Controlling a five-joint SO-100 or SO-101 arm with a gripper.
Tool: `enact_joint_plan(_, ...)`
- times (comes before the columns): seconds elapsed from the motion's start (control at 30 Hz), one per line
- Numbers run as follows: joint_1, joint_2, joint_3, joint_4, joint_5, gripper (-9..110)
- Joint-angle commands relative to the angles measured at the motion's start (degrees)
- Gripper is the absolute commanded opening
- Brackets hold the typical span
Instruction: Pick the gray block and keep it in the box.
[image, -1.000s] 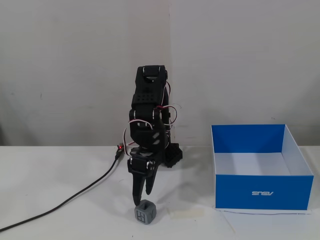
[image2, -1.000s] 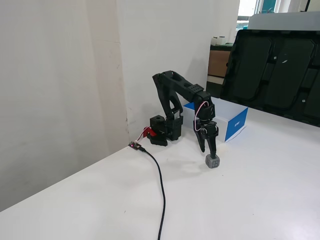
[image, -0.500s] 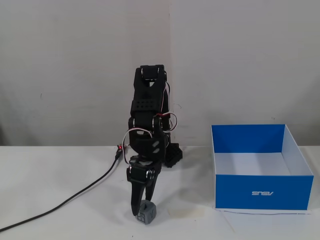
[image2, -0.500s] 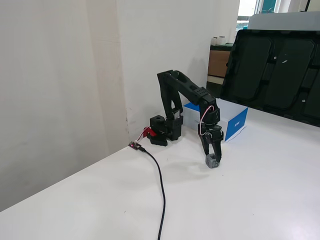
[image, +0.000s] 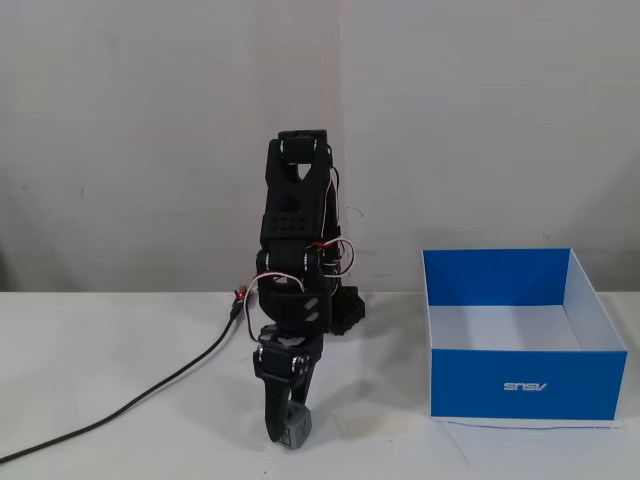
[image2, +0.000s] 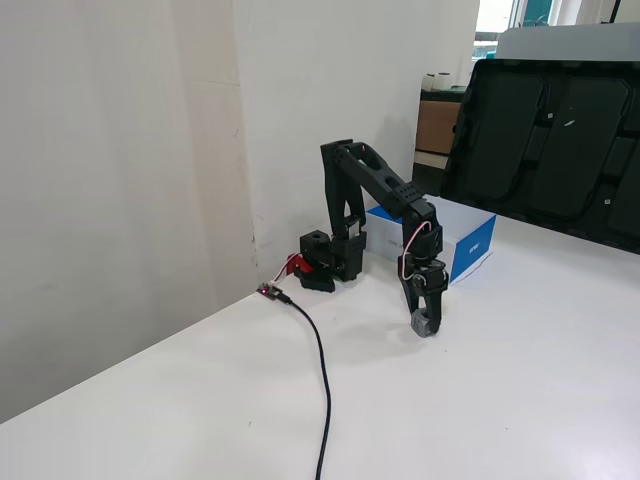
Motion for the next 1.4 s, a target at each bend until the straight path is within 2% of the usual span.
enact_joint_plan(0.0,-0.6,-0.1,-3.9,-1.1,0.4,17)
enact_joint_plan(0.47,-0.3,-1.2,-4.9,-2.7,-0.1,9)
enact_joint_plan(0.8,-3.2,5.5,-15.1,6.9,-3.2,9)
enact_joint_plan(1.13,-10.3,9.9,-28.6,16.4,-7.9,9)
enact_joint_plan(1.37,-19.3,15.6,-30.9,19.5,-10.6,8)
